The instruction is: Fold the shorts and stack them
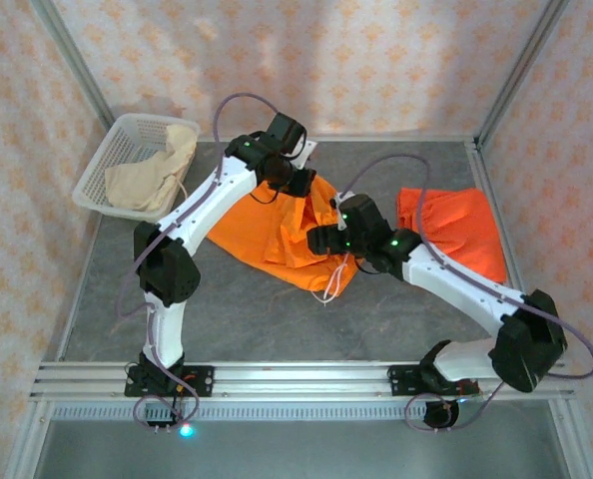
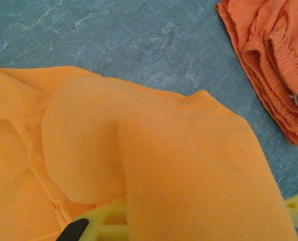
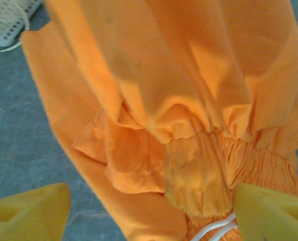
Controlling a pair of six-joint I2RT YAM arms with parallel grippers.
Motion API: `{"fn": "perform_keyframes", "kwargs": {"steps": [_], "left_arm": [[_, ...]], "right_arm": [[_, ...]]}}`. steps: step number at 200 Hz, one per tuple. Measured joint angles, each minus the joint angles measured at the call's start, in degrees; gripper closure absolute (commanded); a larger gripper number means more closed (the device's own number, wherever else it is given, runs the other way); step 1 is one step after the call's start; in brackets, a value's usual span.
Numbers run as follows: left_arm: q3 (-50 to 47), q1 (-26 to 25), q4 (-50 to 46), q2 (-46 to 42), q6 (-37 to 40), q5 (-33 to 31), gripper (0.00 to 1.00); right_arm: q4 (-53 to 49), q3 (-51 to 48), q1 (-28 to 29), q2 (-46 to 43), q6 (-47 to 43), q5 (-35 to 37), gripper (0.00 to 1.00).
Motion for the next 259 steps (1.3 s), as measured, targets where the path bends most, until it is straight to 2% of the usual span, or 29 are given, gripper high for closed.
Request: {"fn": "perform_keyframes", "kwargs": {"steps": [30,52,71,89,101,118,135,146,159,184,209,228,259], "left_arm": [[0.00,0.00,0.09,0.00,-0.07,0.02,1.00],[0.00,0.00,0.09,0.00,-0.46,0.20,1.00],[0.00,0.00,0.28,0.00,-0.85,0.31,0.99],[0.00,0.00,0.46,0.00,-1.07,0.46,0.91],[0.00,0.00,1.05,0.00,-1.38,0.76,0.85],[-0.55,0.00,2.43,-0.13,-2.19,1.01,0.72],[-3.15,0.00,4.76,-1.14,-2.49,1.11,0.51],[-6.64,0.00,6.86,-2.95,-3.10,1.09,0.41],[-12.00,0.00,9.20,-6.49,-3.48,1.20,0.34],[-23.58,-0.04,14.73,-15.82,-4.02,1.25,0.30],[-32.89,-1.31,19.65,-22.71,-4.55,1.03,0.30],[-37.03,-3.28,22.56,-22.75,-5.53,0.83,0.30],[-42.18,-6.05,26.18,-17.35,-7.76,0.79,0.32]], "right_arm": [[0.44,0.20,-0.02,4.00,-0.70,6.51,0.30],[0.35,1.38,-0.02,5.81,-1.36,8.87,0.41],[0.37,3.54,-0.02,7.76,-2.21,9.66,0.63],[0.33,5.14,0.00,9.07,-2.64,10.40,0.94],[-0.02,6.01,-0.02,9.60,-2.27,11.65,1.00],[-1.44,7.13,-0.33,9.68,-1.79,14.40,1.00],[-2.64,7.61,-1.95,9.46,-1.25,16.85,1.00],[-3.78,7.61,-4.55,9.05,-0.44,17.31,1.00],[-4.66,7.37,-8.96,8.22,0.70,17.20,1.00],[-6.23,6.97,-16.22,7.58,3.02,17.14,1.00],[-7.45,6.86,-18.29,8.96,4.76,16.41,1.00],[-7.65,6.84,-18.95,11.08,6.10,15.10,1.00],[-7.82,6.54,-19.80,13.16,7.98,13.29,1.00]]}}
